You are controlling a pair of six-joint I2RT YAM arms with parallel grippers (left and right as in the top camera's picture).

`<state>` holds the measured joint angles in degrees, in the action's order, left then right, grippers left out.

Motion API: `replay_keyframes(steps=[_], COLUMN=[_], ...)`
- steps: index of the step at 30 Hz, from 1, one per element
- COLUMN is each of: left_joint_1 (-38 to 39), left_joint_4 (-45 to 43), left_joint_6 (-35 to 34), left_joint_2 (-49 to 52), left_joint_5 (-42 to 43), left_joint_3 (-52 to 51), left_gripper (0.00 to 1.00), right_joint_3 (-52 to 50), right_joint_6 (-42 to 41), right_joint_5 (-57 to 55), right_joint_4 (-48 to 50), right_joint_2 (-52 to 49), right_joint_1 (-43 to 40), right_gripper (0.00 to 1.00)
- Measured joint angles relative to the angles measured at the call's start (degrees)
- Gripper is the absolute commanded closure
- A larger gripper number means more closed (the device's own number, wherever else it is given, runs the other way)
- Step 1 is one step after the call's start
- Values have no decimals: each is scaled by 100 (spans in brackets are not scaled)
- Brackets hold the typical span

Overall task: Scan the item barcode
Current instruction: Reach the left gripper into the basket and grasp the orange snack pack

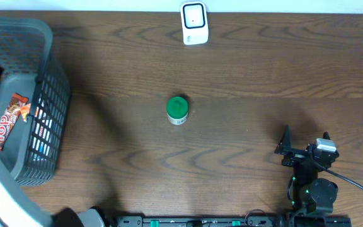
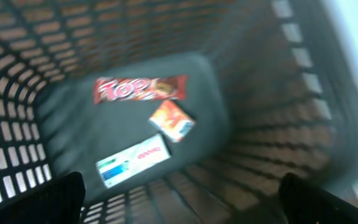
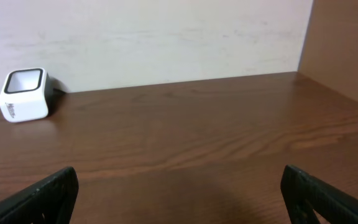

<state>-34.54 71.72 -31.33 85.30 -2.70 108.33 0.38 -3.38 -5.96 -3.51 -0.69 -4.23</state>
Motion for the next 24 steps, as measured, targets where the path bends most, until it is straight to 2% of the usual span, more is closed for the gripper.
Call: replay_keyframes(steps=[9, 17, 24], left_joint_1=[-166, -166, -166], left_joint_4=[-31, -221, -549], left_joint_6=[442, 1499, 2240], left_joint_2=[1827, 3272, 4054], left_joint_5=[160, 232, 363], left_joint_3=[-55, -74, -85], left_gripper=[0, 0, 0], right_joint_3=[0, 0, 0], right_joint_6=[0, 0, 0], right_joint_5=[0, 0, 0], right_joint_4=[0, 0, 0], right_joint_2=[0, 0, 0], right_joint_1=[0, 0, 0], right_gripper=[1, 1, 1])
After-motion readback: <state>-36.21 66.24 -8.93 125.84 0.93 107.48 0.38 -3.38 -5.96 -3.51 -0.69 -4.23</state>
